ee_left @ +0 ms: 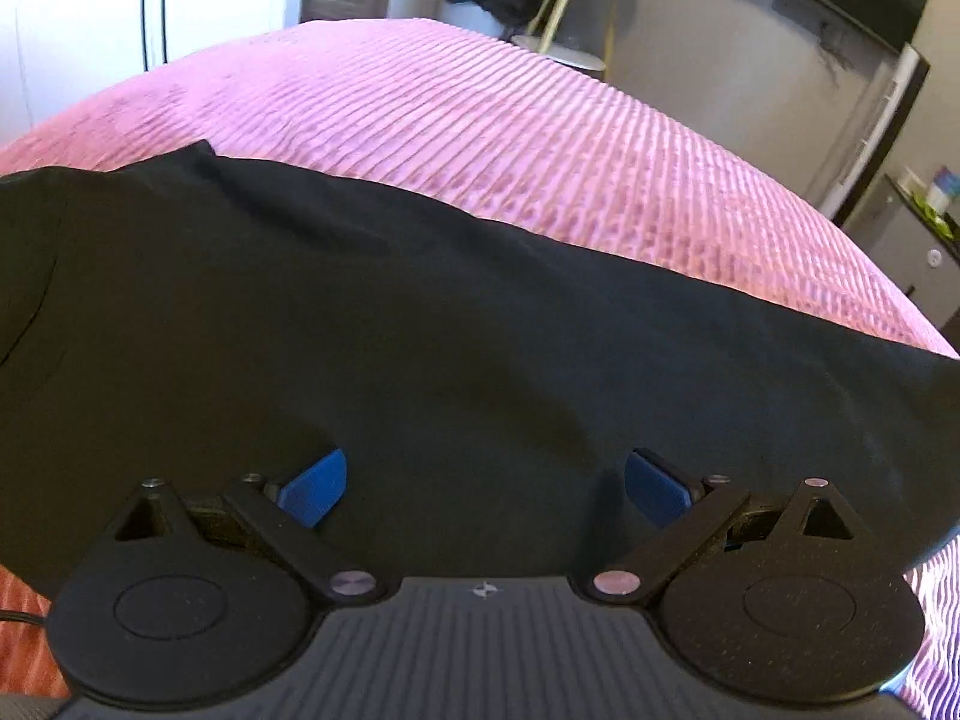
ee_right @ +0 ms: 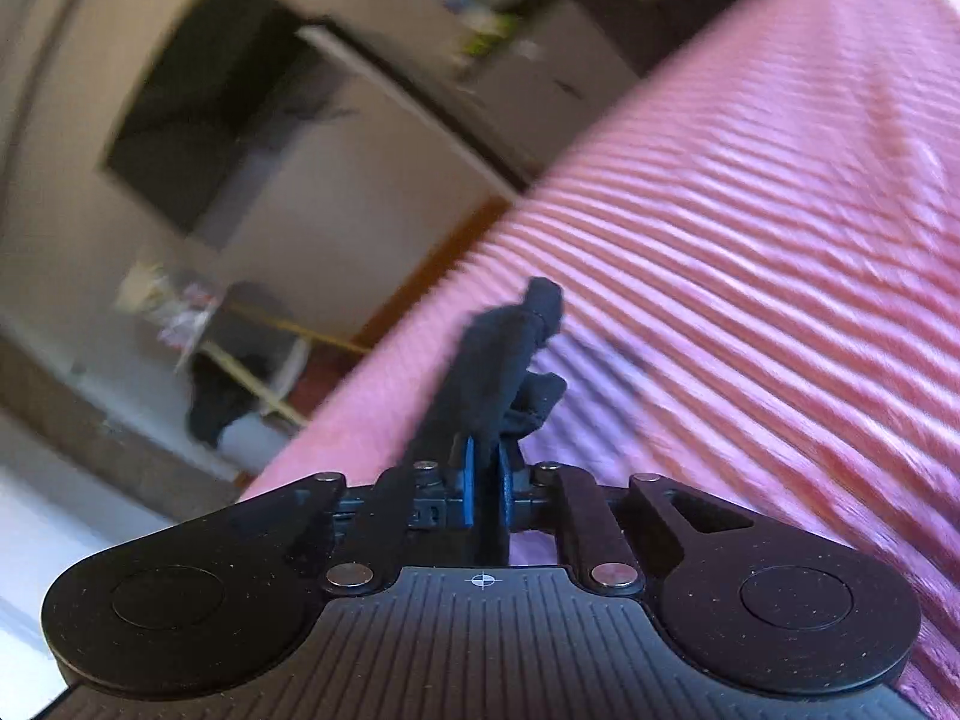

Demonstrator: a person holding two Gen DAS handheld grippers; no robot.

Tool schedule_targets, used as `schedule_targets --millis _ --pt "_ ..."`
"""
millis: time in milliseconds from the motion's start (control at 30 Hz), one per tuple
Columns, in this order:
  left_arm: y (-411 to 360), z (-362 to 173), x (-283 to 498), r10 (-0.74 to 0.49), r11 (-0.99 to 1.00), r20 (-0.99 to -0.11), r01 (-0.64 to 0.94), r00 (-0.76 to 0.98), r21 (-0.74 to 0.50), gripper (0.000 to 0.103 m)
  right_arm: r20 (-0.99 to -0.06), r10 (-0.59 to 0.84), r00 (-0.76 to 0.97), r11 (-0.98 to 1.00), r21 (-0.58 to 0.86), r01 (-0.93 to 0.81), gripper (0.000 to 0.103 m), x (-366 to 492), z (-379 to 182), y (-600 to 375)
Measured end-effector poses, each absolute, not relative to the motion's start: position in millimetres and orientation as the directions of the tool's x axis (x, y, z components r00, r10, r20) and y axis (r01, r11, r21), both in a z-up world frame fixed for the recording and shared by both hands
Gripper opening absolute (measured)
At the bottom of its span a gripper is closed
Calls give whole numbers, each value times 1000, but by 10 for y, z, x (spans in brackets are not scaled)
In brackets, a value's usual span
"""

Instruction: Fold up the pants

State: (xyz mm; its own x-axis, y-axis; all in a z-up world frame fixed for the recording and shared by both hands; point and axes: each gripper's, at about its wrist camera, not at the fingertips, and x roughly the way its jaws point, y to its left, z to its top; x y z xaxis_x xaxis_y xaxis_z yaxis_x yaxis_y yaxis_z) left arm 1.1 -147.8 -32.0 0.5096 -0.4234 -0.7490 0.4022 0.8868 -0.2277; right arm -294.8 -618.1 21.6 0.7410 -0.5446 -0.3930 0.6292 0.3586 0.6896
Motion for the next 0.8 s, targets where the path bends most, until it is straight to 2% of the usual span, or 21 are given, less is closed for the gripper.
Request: schedule_targets --millis 67,133,200,267,300,333,367,400,533,600,667,733,800 --pt "-1386 -319 46 -443 887 -736 372 512 -275 99 -324 -510 797 493 650 579 3 -2816 469 -5981" --pt "-1284 -297 93 -474 878 -717 335 511 -341 99 -240 -427 872 643 597 480 3 -2645 727 -5690" --pt "-1222 -281 135 -492 871 -697 293 522 -395 99 -210 -327 921 750 536 389 3 -2443 883 -5402" --pt "-1165 -284 164 -500 865 -696 261 515 -429 99 -219 -251 943 789 518 330 6 -2262 912 -5222" --pt "-1134 -288 167 -506 861 -697 248 508 -444 99 -222 -264 939 778 526 343 7 -2233 864 -5219" --pt "-1113 -283 160 -510 858 -696 240 506 -454 99 -243 -292 925 751 541 379 17 -2225 806 -5264" --pt "-1095 -269 130 -514 855 -693 237 506 -461 99 -293 -330 897 697 566 441 31 -2244 709 -5367" --pt "-1082 -254 106 -518 853 -688 242 509 -463 99 -336 -364 869 633 595 495 35 -2307 601 -5494" --pt "-1183 -221 55 -515 857 -691 318 506 -406 99 -471 -463 751 388 654 650 42 -2773 250 -5951" --pt "-1299 -233 49 -472 878 -714 348 517 -328 99 -530 -466 708 286 667 688 43 -2984 84 -6143" --pt "-1364 -230 49 -450 885 -712 373 538 -278 99 -560 -451 695 209 691 692 49 -3136 -97 -6280" --pt "-1353 -180 23 -480 870 -676 400 559 -287 99 -574 -442 689 151 709 688 53 -3211 -249 -6388" --pt "-1308 -137 -5 -474 876 -649 390 595 -283 99 -573 -440 692 108 731 674 52 -3254 -394 -6497"
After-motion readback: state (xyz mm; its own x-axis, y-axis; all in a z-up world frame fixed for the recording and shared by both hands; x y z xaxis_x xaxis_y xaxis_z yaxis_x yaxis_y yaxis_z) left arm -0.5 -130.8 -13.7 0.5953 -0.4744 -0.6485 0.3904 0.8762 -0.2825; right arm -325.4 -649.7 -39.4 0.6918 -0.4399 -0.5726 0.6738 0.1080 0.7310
